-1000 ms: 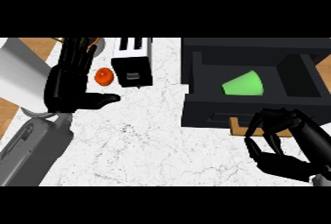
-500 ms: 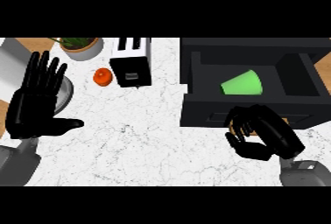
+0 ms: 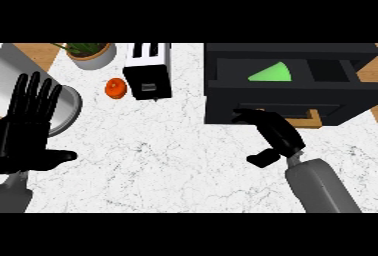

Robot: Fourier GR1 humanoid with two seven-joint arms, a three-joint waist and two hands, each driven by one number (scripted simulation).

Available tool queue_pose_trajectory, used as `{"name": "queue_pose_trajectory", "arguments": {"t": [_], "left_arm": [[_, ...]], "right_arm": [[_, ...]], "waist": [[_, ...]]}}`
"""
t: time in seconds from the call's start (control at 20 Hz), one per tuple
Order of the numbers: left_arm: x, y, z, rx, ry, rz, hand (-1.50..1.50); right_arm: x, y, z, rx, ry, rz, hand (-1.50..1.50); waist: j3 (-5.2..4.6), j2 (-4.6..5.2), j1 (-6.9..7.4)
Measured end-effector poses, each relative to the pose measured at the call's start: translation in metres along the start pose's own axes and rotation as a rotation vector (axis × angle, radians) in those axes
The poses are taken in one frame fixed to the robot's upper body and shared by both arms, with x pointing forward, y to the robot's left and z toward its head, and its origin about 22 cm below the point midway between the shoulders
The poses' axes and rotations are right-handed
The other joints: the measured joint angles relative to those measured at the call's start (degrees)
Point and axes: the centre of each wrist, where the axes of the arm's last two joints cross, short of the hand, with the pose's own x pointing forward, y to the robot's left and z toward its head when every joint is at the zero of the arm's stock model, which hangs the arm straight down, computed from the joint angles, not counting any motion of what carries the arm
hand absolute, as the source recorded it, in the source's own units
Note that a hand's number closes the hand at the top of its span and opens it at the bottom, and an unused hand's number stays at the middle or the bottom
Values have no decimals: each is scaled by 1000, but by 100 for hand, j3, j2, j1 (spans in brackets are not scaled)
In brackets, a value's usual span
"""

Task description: Pick up the cup, place it into the drawer and close the drawer

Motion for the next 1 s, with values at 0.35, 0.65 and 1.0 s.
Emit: {"name": "queue_pose_trajectory", "arguments": {"t": [0.35, 0.65, 1.0], "left_arm": [[6, 20, 12, -3, -1, 3, -150], [5, 26, 14, -20, -7, 20, -150], [0, 25, 14, -38, 1, 32, -150]], "right_arm": [[-26, 0, -40, 19, 1, -18, -150], [-46, -19, -64, 31, -16, -63, -150], [-65, -52, -70, 48, -41, -96, -150]], "waist": [[-1, -9, 40], [-13, -21, 95], [-24, -18, 218]]}}
